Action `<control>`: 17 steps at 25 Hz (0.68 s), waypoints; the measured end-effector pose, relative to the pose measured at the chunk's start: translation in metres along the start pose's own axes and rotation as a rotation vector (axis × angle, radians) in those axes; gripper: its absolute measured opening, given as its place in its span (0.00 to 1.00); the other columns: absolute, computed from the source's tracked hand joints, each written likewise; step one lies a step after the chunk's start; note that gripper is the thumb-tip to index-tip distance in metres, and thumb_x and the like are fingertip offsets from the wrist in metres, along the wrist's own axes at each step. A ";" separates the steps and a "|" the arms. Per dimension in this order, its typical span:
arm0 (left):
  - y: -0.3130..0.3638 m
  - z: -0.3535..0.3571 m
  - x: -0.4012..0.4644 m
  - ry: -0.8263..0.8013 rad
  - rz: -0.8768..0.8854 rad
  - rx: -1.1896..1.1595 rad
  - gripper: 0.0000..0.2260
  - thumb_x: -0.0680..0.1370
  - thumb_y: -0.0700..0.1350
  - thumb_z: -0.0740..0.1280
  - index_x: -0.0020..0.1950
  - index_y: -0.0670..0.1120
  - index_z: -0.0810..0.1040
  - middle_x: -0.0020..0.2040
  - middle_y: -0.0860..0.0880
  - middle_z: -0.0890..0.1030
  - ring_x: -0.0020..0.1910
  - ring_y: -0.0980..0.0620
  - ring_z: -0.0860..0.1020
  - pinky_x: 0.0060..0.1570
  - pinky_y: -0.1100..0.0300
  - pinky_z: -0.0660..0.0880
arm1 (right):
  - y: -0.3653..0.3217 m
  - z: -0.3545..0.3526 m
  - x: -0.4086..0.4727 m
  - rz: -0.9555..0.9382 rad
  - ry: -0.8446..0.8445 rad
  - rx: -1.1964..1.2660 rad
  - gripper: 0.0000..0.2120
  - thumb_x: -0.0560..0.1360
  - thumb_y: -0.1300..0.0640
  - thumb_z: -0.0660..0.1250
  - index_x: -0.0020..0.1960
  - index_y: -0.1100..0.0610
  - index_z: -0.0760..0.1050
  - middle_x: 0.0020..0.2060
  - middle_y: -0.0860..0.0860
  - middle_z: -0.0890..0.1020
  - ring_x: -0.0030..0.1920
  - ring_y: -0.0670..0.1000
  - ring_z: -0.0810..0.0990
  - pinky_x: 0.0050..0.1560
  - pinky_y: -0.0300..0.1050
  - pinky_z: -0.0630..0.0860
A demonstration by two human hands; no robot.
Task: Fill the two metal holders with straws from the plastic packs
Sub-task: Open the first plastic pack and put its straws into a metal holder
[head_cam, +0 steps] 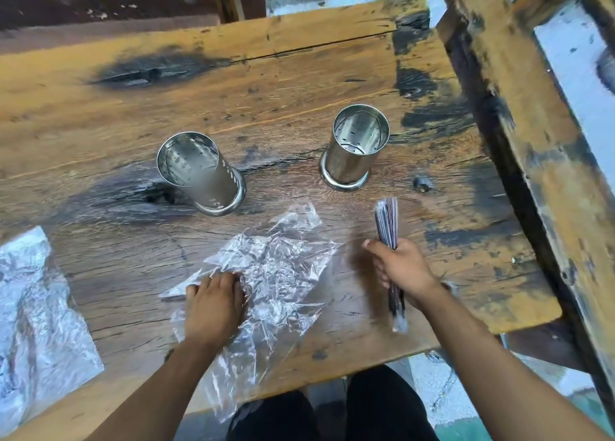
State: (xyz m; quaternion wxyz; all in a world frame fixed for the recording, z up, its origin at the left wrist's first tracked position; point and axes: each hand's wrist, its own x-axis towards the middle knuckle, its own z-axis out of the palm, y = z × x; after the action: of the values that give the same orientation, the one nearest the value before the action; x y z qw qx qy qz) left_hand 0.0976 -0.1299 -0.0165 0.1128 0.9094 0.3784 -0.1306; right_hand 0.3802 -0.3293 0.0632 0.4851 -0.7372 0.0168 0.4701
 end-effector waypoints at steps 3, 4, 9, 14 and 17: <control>0.004 -0.013 0.008 -0.169 -0.071 -0.133 0.12 0.84 0.54 0.56 0.54 0.46 0.72 0.54 0.43 0.80 0.53 0.41 0.78 0.53 0.48 0.72 | -0.026 0.022 -0.002 -0.045 0.012 0.058 0.12 0.81 0.60 0.65 0.40 0.63 0.78 0.23 0.53 0.72 0.22 0.52 0.68 0.24 0.43 0.67; 0.005 -0.019 0.012 -0.227 -0.063 -0.154 0.13 0.83 0.56 0.58 0.53 0.47 0.70 0.55 0.43 0.79 0.54 0.40 0.78 0.52 0.49 0.73 | -0.036 0.029 -0.003 -0.052 0.027 0.105 0.13 0.81 0.61 0.64 0.38 0.62 0.77 0.24 0.54 0.74 0.24 0.53 0.71 0.27 0.44 0.70; 0.023 -0.042 0.028 -0.193 -0.035 -0.038 0.17 0.78 0.58 0.63 0.58 0.47 0.74 0.55 0.45 0.77 0.57 0.42 0.77 0.50 0.50 0.74 | -0.089 0.042 -0.005 -0.139 0.187 0.268 0.16 0.77 0.55 0.66 0.30 0.51 0.76 0.35 0.51 0.77 0.42 0.52 0.75 0.52 0.51 0.69; 0.050 -0.043 0.034 -0.157 0.033 -0.117 0.26 0.77 0.59 0.62 0.73 0.52 0.67 0.64 0.45 0.71 0.65 0.42 0.69 0.60 0.46 0.71 | -0.156 0.021 0.013 -0.251 0.432 0.365 0.13 0.64 0.45 0.68 0.41 0.53 0.75 0.39 0.54 0.72 0.39 0.58 0.77 0.38 0.48 0.71; 0.055 -0.038 0.034 -0.299 0.004 -0.024 0.39 0.74 0.69 0.59 0.81 0.56 0.53 0.77 0.43 0.61 0.76 0.41 0.60 0.70 0.41 0.66 | -0.186 0.012 0.030 -0.293 0.552 0.437 0.09 0.73 0.53 0.68 0.41 0.56 0.71 0.31 0.50 0.73 0.24 0.48 0.71 0.23 0.40 0.66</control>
State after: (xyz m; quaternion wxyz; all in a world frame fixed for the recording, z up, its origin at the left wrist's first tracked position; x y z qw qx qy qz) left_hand 0.1664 -0.1336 0.0141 0.1789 0.8791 0.3573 -0.2597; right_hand 0.4776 -0.2091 0.1713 0.6701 -0.7099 0.1407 0.1648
